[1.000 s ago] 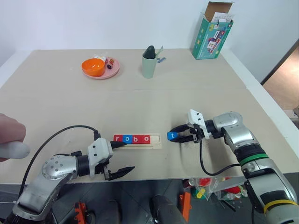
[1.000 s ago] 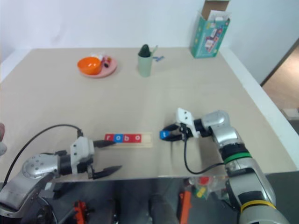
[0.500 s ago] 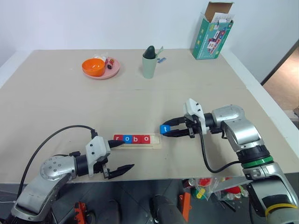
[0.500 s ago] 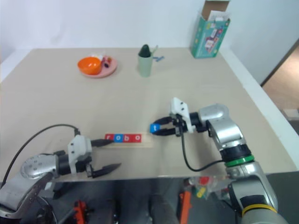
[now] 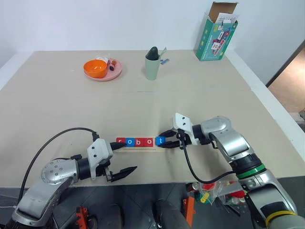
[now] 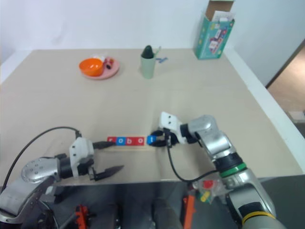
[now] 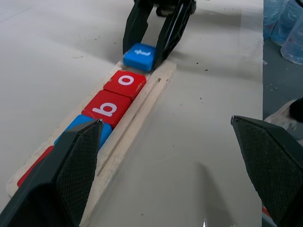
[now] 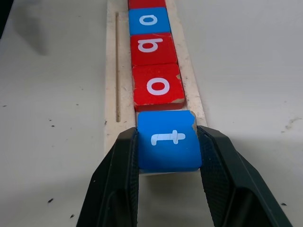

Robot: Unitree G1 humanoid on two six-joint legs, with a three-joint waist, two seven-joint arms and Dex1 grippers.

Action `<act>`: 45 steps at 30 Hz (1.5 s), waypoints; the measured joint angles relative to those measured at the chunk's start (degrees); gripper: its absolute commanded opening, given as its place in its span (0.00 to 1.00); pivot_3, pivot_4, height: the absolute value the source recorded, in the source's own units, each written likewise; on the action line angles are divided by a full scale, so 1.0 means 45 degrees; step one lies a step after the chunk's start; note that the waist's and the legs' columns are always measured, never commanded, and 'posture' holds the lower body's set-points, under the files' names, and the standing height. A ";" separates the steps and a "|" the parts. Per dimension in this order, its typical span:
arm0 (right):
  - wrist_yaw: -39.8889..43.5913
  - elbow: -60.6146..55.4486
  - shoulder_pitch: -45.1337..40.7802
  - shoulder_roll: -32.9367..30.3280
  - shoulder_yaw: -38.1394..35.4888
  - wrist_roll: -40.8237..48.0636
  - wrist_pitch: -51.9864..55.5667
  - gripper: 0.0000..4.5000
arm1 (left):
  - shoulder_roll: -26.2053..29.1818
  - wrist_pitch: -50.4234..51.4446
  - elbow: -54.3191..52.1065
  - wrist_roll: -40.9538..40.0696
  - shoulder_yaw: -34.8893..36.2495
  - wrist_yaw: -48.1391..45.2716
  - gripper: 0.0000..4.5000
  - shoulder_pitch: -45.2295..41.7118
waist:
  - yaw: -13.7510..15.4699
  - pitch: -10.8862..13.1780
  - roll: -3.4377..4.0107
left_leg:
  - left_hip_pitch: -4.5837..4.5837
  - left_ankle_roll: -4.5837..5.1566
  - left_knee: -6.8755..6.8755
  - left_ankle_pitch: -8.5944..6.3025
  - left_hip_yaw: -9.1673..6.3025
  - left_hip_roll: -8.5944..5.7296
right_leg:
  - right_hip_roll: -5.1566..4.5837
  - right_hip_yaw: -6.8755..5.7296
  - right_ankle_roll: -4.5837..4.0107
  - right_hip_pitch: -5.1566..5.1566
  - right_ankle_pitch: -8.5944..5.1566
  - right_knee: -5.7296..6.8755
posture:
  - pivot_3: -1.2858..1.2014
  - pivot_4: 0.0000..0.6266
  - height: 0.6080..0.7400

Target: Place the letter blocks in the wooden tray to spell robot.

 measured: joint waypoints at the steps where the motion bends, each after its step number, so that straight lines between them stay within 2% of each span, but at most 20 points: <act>1: 0.0002 0.0016 -0.0008 0.0038 0.0023 -0.0004 0.0027 0.27 | 0.0000 0.0000 0.0002 0.0011 0.0000 0.0000 1.00 0.0000 | 0.0000 0.0000 0.0000 | 0.0000 0.0000 0.0000 0.0000 0.0000 0.0000 | 0.0000 -0.0001 0.0000 0.0000 0.0000 0.0000 | 0.52 0.24 1.00; 29: 0.0076 0.0663 -0.0399 0.0564 0.0129 -0.0334 -0.0362 0.27 | 0.0001 -0.0001 0.0002 0.0288 -0.0007 0.0009 1.00 0.0142 | -0.0005 0.0000 0.0000 | 0.0003 0.0000 0.0001 0.0000 -0.0001 0.0004 | 0.0003 -0.0003 0.0001 0.0001 0.0005 0.0000 | 0.52 0.24 1.00; 45: -0.0275 -0.0664 -0.0020 0.0425 0.0104 -0.0049 0.1144 0.27 | 0.0002 -0.0007 0.0010 0.0330 -0.0021 -0.0054 1.00 0.0141 | -0.0002 0.0000 0.0000 | -0.0001 0.0000 0.0001 0.0000 -0.0002 0.0003 | 0.0002 -0.0003 0.0001 -0.0001 0.0004 0.0000 | 0.52 0.24 1.00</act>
